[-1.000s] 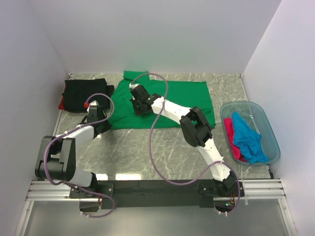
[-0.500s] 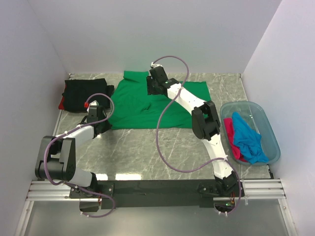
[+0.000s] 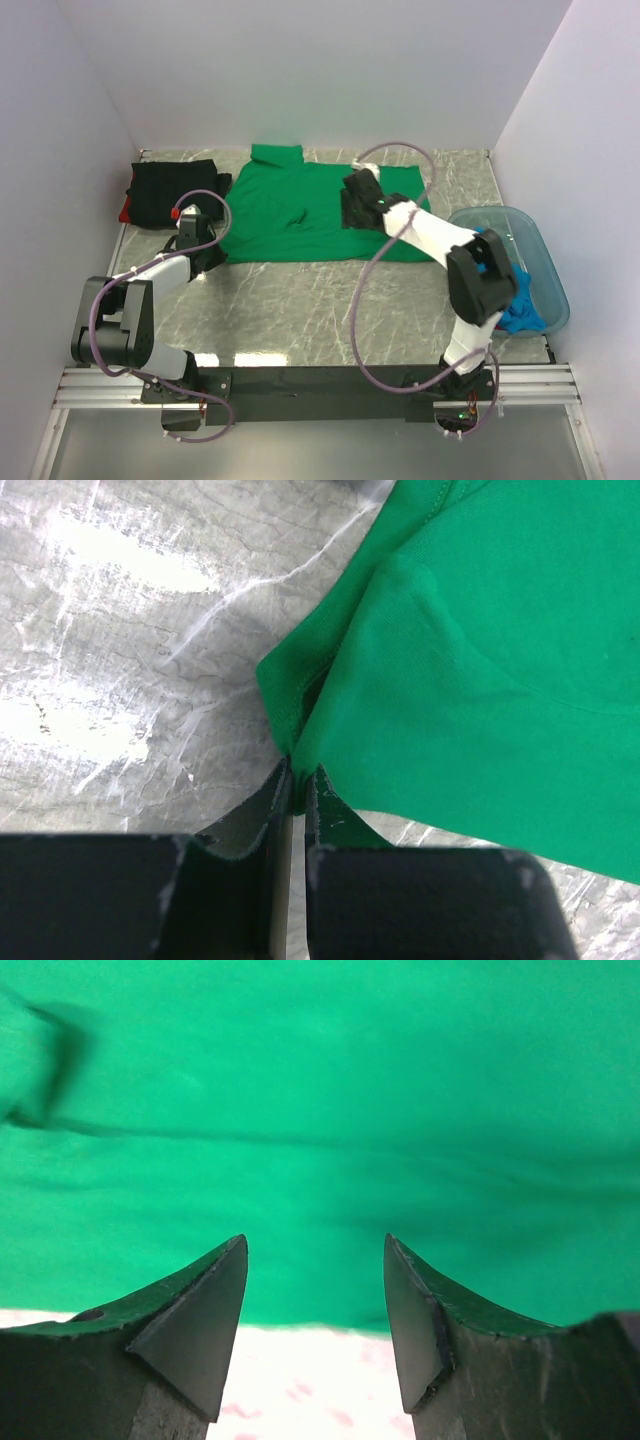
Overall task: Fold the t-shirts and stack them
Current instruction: Fold the tshirt
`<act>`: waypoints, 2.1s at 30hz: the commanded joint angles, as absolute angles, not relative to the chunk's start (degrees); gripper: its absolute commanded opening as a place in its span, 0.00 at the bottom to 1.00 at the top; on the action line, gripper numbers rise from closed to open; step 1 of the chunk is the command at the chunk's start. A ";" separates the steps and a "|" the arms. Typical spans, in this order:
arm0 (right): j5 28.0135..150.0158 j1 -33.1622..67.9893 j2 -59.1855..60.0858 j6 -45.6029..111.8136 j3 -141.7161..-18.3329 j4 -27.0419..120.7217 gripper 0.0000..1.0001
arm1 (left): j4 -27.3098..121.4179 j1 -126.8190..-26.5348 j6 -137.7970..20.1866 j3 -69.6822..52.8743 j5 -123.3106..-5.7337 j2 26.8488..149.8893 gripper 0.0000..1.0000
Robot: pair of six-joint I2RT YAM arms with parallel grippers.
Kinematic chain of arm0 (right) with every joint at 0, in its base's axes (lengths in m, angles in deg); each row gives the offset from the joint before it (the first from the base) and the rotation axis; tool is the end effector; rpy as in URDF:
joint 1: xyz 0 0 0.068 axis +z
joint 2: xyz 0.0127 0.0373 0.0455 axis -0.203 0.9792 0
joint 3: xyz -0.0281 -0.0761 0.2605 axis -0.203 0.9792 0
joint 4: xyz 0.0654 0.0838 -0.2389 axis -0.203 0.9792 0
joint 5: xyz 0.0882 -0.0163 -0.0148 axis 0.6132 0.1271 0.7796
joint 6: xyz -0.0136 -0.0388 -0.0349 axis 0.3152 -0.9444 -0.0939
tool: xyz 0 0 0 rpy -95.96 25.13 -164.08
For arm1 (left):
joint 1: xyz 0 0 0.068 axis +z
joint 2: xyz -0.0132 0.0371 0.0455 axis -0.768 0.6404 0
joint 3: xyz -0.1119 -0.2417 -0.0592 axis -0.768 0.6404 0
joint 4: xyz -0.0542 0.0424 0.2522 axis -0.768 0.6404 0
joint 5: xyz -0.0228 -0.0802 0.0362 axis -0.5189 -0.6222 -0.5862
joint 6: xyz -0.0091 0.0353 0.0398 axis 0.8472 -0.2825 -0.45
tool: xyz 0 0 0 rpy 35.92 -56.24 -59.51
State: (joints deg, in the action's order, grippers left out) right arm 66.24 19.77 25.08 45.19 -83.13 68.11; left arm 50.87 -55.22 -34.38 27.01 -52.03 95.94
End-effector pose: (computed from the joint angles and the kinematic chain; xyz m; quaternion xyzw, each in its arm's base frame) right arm 0.3532 0.2054 0.2284 -0.0557 0.9275 0.0368 0.3678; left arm 0.2731 -0.0215 0.1588 -0.2618 0.8954 -0.0935 0.3480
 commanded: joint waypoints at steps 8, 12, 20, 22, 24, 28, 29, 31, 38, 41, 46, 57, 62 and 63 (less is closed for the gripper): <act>61.60 9.65 14.73 52.31 -63.02 66.37 0.64 | 49.77 -54.75 -35.23 27.91 -53.80 94.44 0.01; 62.39 5.96 14.47 52.40 -60.82 66.72 0.63 | 49.86 -54.66 -35.14 28.17 -53.63 93.91 0.01; 63.09 0.69 12.98 51.78 -57.22 66.64 0.63 | 49.69 -54.40 -35.14 28.43 -54.33 93.56 0.01; 62.66 0.50 12.36 51.87 -56.95 66.28 0.63 | 49.69 -54.40 -35.14 28.35 -54.50 93.47 0.01; 60.47 -0.28 11.92 51.95 -57.38 67.33 0.63 | 49.69 -54.40 -35.05 28.43 -54.68 93.38 0.01; 60.63 -2.22 12.09 51.60 -57.65 67.60 0.63 | 49.60 -54.31 -34.96 28.78 -54.77 92.94 0.01; 60.63 -2.48 12.36 51.69 -57.57 67.34 0.63 | 49.60 -54.22 -34.96 28.70 -54.77 92.94 0.01; 59.85 -2.75 13.06 51.95 -58.09 67.68 0.63 | 49.60 -54.13 -34.96 28.70 -54.77 92.86 0.01; 55.89 -3.01 15.43 51.78 -60.20 68.83 0.63 | 49.60 -53.78 -34.96 28.96 -55.12 92.59 0.01; 54.84 -3.36 17.01 51.25 -61.43 69.10 0.62 | 49.60 -53.69 -34.96 29.14 -55.21 92.42 0.01; 54.74 -3.98 19.12 50.38 -62.84 69.45 0.55 | 49.51 -53.52 -34.96 28.96 -55.47 92.68 0.01; 58.61 -4.77 19.57 49.05 -61.96 69.18 0.03 | 49.60 -52.99 -34.97 29.22 -55.82 92.68 0.01; 60.19 -4.33 16.06 50.37 -58.63 69.80 0.00 | 49.60 -52.82 -34.26 29.57 -55.21 91.81 0.01; 60.11 -4.33 15.27 51.07 -57.75 69.63 0.00 | 49.60 -52.81 -34.09 29.84 -54.77 91.45 0.00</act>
State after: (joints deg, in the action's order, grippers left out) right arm 59.55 -4.03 18.33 49.54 -60.55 67.74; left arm 50.65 -53.34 -34.24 28.94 -55.55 94.02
